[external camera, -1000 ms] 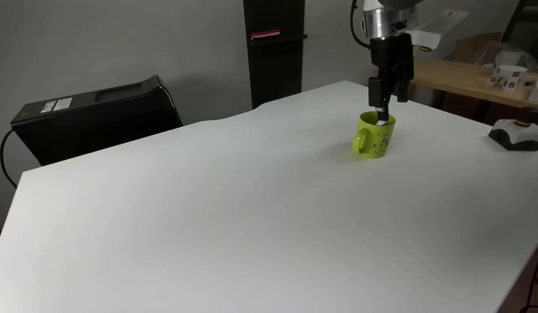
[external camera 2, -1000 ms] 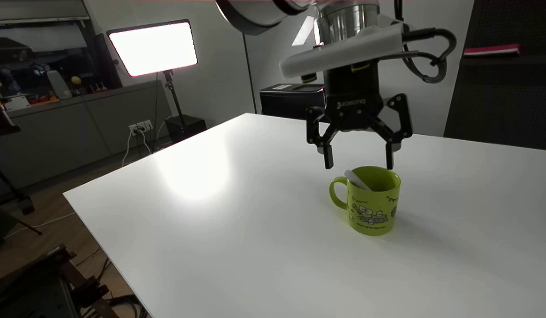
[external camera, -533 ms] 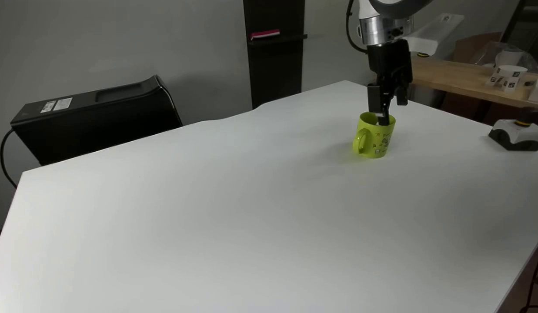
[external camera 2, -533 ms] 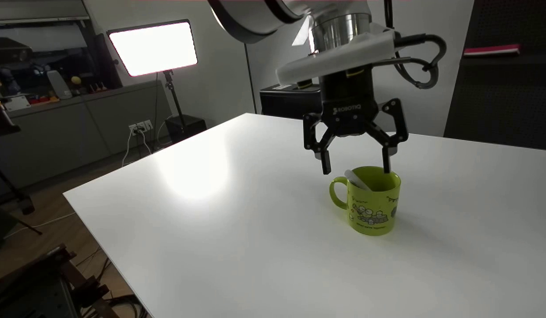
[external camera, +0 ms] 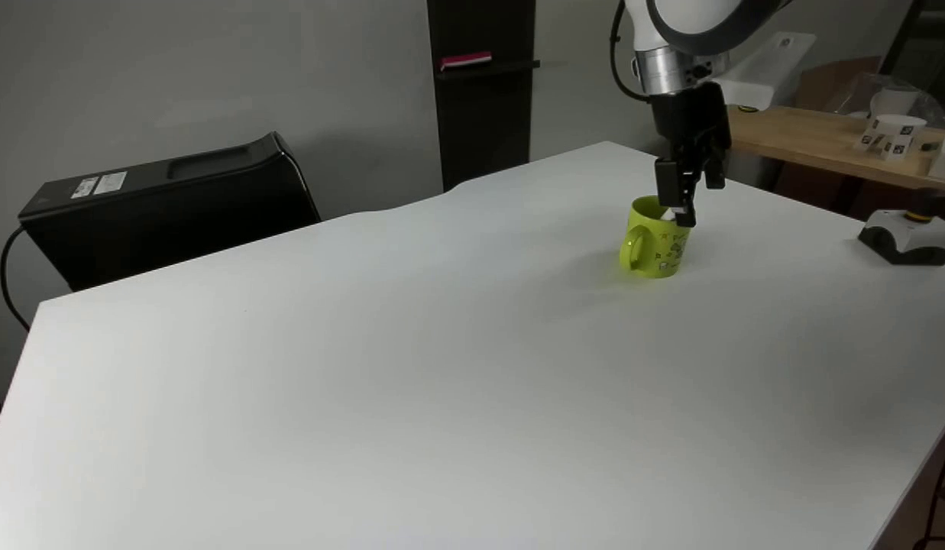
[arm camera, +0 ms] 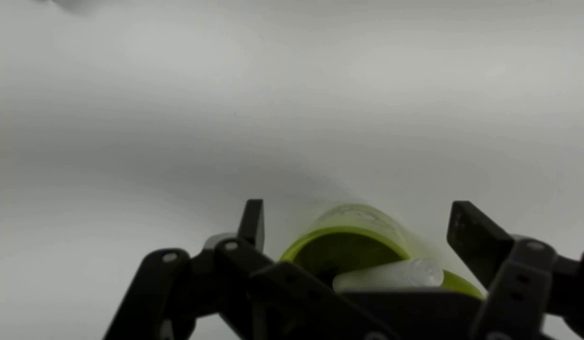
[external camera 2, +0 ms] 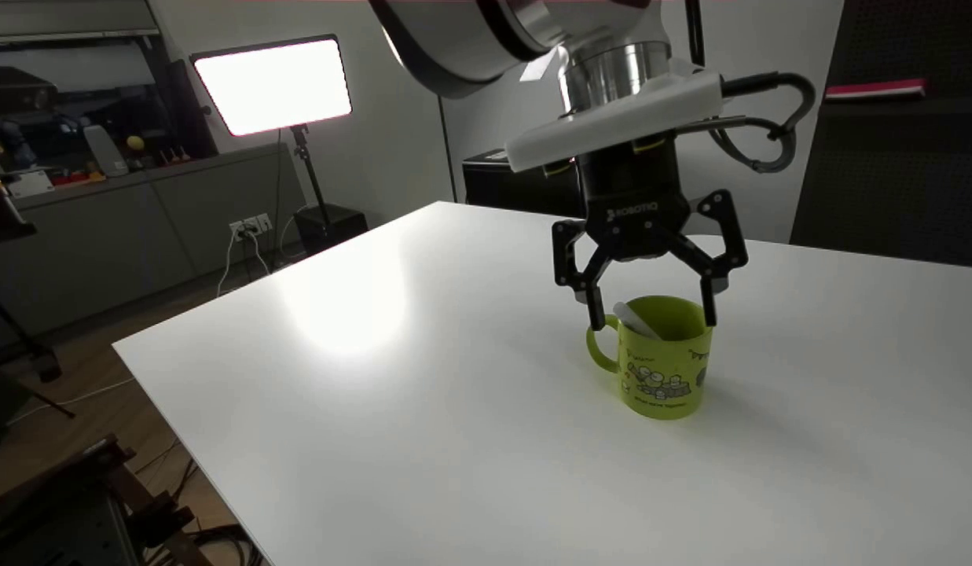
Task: Place the marker on the table
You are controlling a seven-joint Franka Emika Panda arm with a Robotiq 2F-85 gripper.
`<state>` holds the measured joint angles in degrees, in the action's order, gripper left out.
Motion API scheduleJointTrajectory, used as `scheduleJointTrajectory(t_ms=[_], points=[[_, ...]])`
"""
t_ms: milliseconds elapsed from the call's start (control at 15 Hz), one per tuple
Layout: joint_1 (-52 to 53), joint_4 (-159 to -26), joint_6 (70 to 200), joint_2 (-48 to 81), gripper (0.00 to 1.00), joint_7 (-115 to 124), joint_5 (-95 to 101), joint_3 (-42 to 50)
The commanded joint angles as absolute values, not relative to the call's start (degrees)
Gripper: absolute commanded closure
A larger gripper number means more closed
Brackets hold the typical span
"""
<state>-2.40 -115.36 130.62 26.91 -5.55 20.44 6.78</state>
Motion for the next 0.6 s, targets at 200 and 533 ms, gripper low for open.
scheduleJointTrajectory(t_ms=[200,533], points=[[-1.3,-113.9,130.6,27.9,0.00,-2.6,23.0,7.5],[-1.3,-114.1,133.3,28.1,0.00,-2.1,23.0,7.6]])
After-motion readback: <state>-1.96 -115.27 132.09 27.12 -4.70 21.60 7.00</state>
